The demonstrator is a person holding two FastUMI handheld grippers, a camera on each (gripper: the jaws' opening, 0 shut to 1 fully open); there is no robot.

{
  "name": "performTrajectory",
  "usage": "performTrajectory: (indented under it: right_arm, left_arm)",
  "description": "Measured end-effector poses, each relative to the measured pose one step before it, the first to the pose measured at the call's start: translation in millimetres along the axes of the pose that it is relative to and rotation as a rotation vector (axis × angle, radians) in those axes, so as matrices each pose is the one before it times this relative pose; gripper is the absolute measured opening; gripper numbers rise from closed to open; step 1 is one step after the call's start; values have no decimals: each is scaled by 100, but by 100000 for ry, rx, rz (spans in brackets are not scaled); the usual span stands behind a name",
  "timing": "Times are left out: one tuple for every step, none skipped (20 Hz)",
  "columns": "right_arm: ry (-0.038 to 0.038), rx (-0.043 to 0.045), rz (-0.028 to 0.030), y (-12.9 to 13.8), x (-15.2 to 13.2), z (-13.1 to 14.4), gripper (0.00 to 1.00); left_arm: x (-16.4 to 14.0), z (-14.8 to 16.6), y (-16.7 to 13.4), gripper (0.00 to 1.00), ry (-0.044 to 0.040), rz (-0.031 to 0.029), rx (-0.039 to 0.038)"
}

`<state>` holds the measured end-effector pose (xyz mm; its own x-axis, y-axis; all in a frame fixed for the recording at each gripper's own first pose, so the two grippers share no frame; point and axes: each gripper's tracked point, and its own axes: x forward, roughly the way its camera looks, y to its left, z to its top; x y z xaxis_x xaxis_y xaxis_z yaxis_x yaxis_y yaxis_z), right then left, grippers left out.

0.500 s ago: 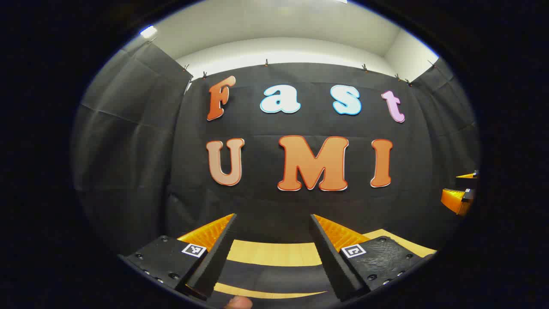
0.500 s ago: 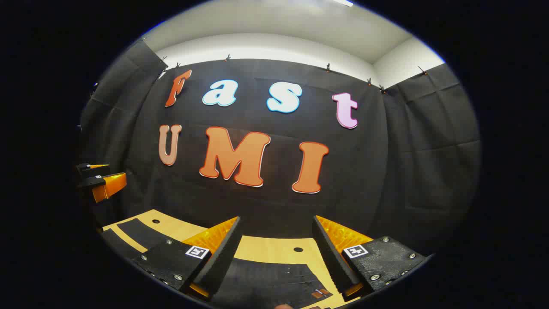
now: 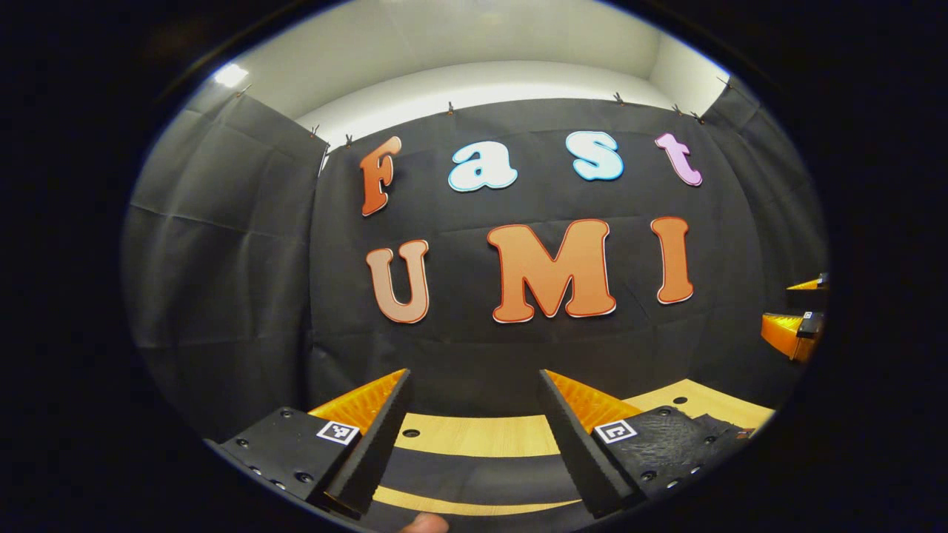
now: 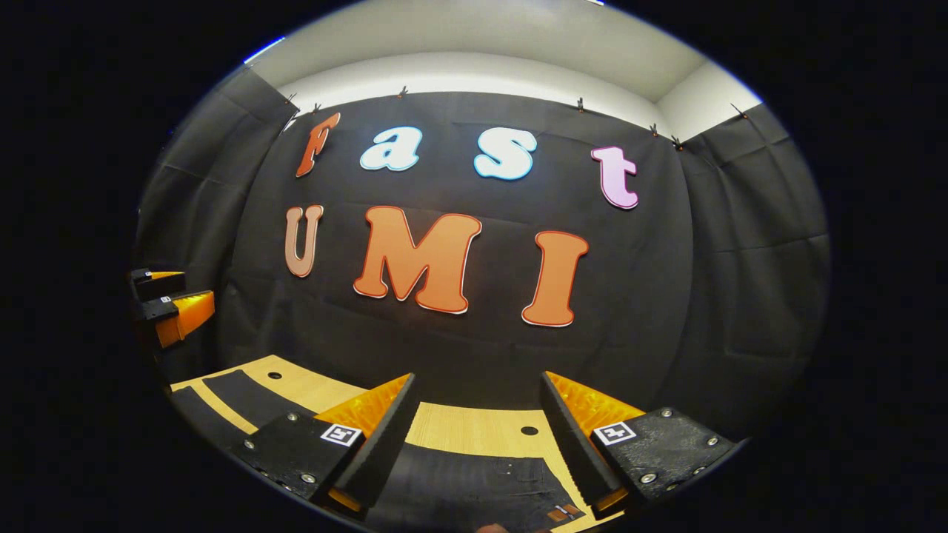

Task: Grasp the waist and the cuffs of the jeans and fold them to make the two legs overlap; first hold the waist and fold one-third of the jeans toward the cuffs, then hold the cuffs and fold the remaining one-third in the same direction to finish folding.

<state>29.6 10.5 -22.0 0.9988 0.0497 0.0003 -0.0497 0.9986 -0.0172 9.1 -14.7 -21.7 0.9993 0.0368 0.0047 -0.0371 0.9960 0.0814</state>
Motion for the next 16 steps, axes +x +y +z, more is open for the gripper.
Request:
performTrajectory:
  right_arm:
    - [-1324,382,-242,496,85,329,98]
    - [79,777,-1519,232,196,32,98]
    - [-1133,675,242,672,64,233,98]
    - [-671,-267,-53,550,121,170,98]
    - [728,-492,-667,141,126,-376,98]
    - [1918,-49,-552,113,54,-483,100]
    - [1615,649,-40,264,-123,-411,100]
    - [1111,870,-546,59,-80,-191,98]
    - [1484,497,-1030,-144,139,-384,98]
    - [1192,381,-1326,-195,147,-241,98]
    - [887,3,-1014,-277,-19,-264,98]
    - [324,-276,-1070,-358,26,-78,98]
    - [432,-261,-1296,-411,130,-180,98]
    - [492,200,-1076,-309,207,-43,98]
    - [245,251,-710,-136,96,15,98]
    - [30,449,-604,-96,164,75,98]
  left_arm:
    - [378,-67,-380,99,500,-2103,-1196]
    - [494,-321,-250,99,710,-1352,-758]
    - [411,26,90,99,-743,-417,-502]
    - [609,-89,323,100,-380,-357,150]
    - [591,-241,159,99,660,-716,515]
    - [345,-531,108,99,1035,-509,261]
    - [156,-300,342,99,637,-758,-623]
    - [251,-391,342,100,799,-346,-424]
    - [204,-233,513,100,782,565,141]
    - [31,-240,572,100,53,705,302]
    - [308,13,569,100,136,945,291]
    - [18,-84,630,99,414,838,783]
    - [-2,-142,398,99,425,596,757]
    - [133,-243,390,100,563,487,730]
    - [203,-120,305,100,279,423,477]
    - [24,-121,169,100,373,132,292]
